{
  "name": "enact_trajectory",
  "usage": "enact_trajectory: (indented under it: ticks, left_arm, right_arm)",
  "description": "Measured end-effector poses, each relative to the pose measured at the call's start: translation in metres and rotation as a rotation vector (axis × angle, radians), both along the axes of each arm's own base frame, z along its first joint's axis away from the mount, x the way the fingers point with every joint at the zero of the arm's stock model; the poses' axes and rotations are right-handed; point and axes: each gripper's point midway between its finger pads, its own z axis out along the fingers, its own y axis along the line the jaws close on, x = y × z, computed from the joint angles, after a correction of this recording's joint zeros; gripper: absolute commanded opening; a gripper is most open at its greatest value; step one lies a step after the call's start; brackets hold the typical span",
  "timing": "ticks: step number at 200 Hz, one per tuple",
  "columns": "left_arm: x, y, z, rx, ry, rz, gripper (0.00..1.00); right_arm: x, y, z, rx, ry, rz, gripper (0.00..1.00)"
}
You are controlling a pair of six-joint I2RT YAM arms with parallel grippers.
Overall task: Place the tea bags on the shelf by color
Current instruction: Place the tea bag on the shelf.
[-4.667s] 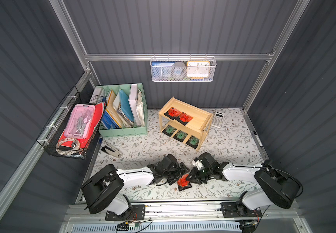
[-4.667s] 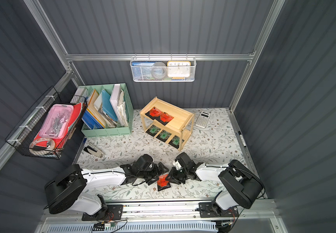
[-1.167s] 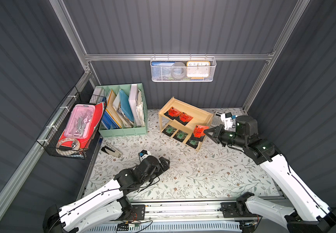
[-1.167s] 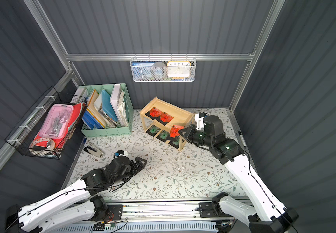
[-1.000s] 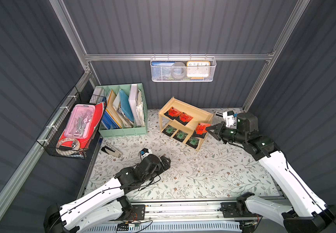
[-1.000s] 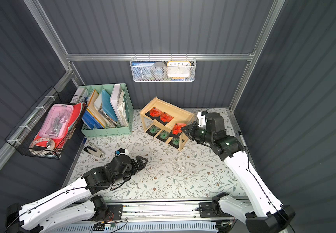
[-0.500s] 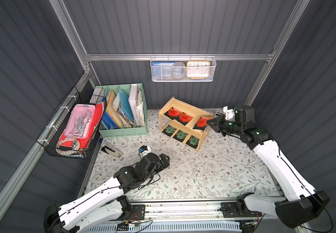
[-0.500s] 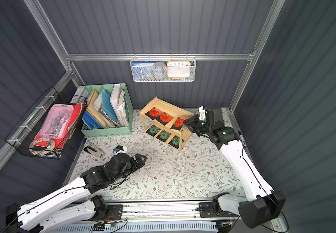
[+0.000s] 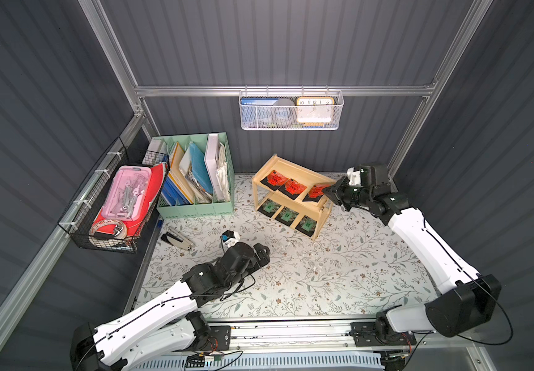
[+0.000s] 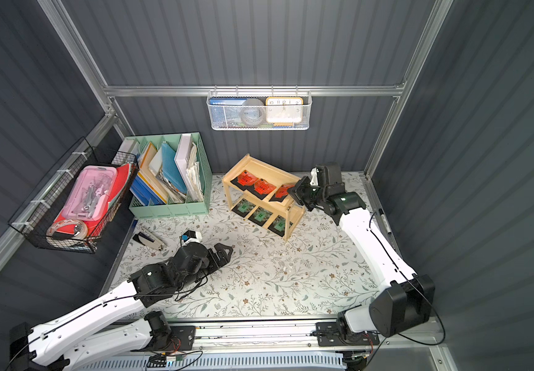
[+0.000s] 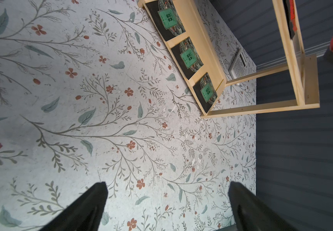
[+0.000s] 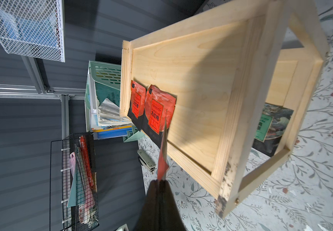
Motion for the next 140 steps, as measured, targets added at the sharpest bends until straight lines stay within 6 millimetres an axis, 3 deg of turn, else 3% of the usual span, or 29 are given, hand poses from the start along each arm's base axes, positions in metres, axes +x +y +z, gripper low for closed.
enact_trajectory:
  ticks: [140]
  left_arm:
    - [0.000,0.004,0.002,-0.003,-0.005,0.022,1.00]
  right_arm:
    - [0.018,0.004,-0.017,0.005,0.038,-0.014,0.00]
